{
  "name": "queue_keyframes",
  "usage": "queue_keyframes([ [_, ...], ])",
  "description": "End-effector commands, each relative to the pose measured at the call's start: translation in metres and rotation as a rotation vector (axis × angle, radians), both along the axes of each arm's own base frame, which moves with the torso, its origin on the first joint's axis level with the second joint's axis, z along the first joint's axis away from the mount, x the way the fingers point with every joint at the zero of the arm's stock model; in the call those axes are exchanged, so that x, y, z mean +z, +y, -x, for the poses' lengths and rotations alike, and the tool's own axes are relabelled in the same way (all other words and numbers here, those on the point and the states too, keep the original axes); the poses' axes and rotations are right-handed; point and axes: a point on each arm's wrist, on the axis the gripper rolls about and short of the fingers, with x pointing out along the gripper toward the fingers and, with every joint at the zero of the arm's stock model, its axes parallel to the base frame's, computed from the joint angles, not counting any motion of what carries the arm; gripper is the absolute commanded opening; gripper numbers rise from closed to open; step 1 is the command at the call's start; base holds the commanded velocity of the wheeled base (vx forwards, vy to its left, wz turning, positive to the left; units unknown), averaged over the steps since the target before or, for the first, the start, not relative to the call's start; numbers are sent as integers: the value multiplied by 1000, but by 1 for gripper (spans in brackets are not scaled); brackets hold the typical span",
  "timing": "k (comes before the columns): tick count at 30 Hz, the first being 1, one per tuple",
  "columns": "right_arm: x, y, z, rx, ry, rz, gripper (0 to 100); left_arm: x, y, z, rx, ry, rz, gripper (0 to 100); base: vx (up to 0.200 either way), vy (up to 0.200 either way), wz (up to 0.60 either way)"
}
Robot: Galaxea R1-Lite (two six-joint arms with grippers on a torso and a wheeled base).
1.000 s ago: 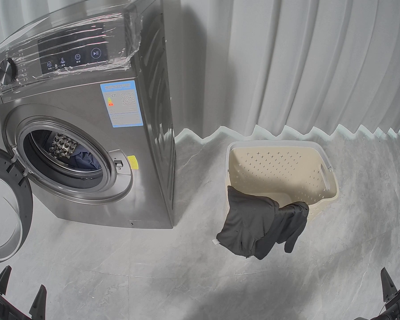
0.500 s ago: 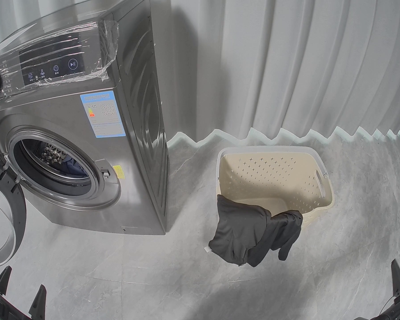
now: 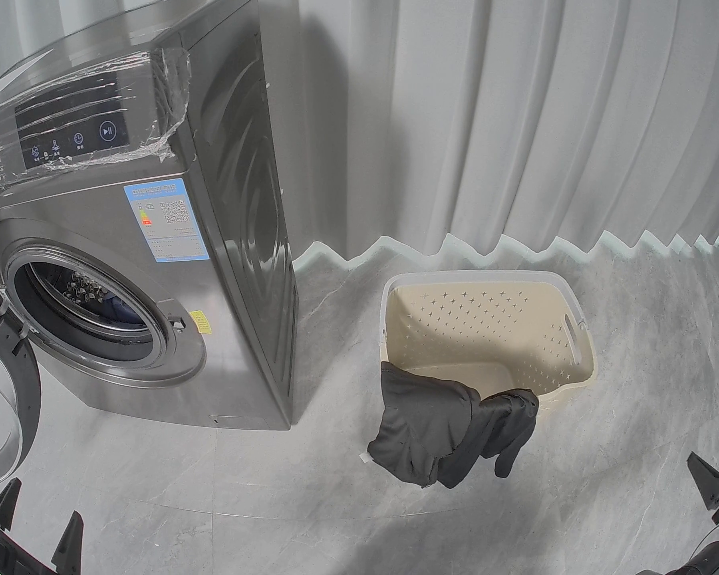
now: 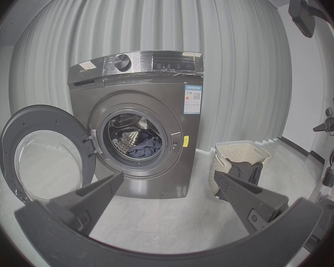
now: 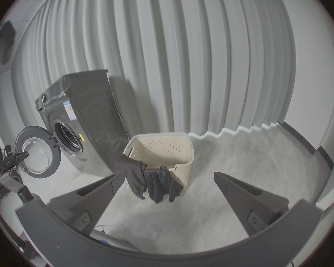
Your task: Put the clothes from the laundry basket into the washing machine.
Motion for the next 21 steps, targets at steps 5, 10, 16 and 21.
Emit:
queue_keyframes([
  [5,-12,8,-107,34,411,-11,100,-5,0,0,1,4,9,100,0,-40,0],
  [10,-22,25,-142,142,459,-14,100,-5,0,0,1,6,9,100,0,0,0],
  [16,-38,43,-169,201,538,-16,100,-5,0,0,1,4,7,100,0,0,0],
  [21,-56,63,-199,215,591,-29,100,-5,0,0,1,6,6,100,0,0,0],
])
